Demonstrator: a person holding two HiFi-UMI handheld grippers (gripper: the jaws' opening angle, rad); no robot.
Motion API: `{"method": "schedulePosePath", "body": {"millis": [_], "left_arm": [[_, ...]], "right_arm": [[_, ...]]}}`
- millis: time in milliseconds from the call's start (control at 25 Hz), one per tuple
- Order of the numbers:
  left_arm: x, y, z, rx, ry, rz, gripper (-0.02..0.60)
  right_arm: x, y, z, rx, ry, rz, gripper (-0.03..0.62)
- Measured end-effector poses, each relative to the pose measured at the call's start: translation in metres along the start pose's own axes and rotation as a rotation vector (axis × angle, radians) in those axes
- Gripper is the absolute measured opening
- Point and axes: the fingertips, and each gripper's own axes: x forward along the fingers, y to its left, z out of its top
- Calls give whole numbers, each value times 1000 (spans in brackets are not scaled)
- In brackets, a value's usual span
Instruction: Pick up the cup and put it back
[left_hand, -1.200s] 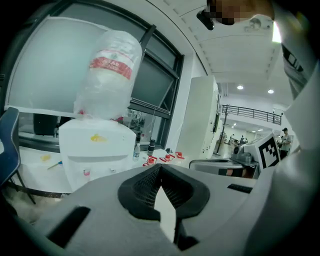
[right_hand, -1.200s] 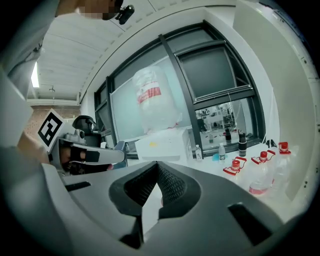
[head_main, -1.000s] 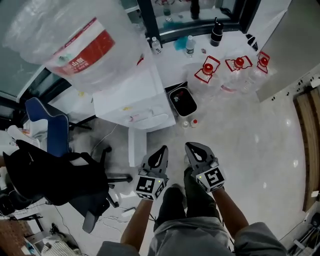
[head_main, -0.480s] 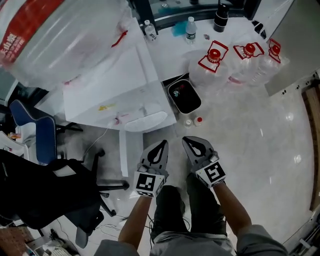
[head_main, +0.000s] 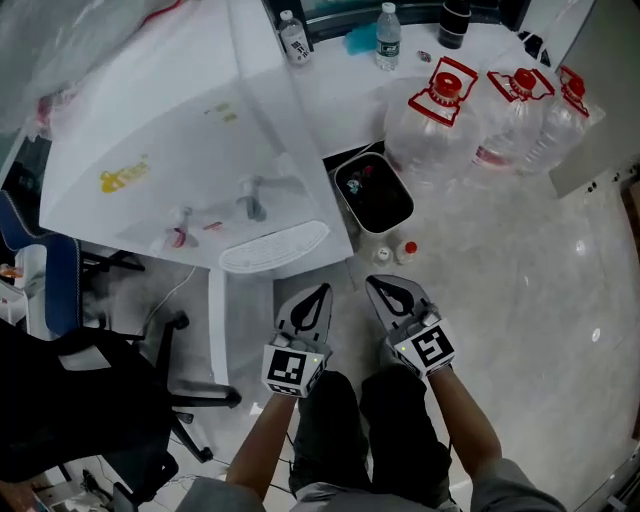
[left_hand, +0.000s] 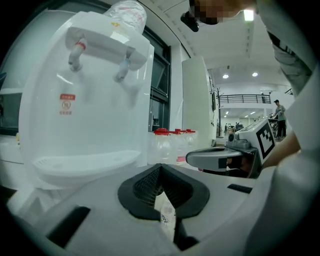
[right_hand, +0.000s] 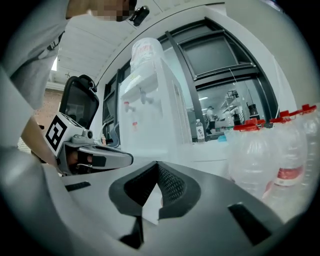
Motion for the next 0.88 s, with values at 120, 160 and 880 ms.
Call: {"method": "schedulePosePath", "body": {"millis": [120, 160, 880], "left_arm": [[11, 8, -36, -1, -12, 8, 9], [13, 10, -47, 1, -14, 12, 9], [30, 66, -168, -20, -65, 149, 9]], "right_arm": [[8, -7, -34, -4, -12, 1, 11], [9, -9, -44, 0, -24, -1, 11], [41, 8, -151, 42, -22, 52, 11]]}}
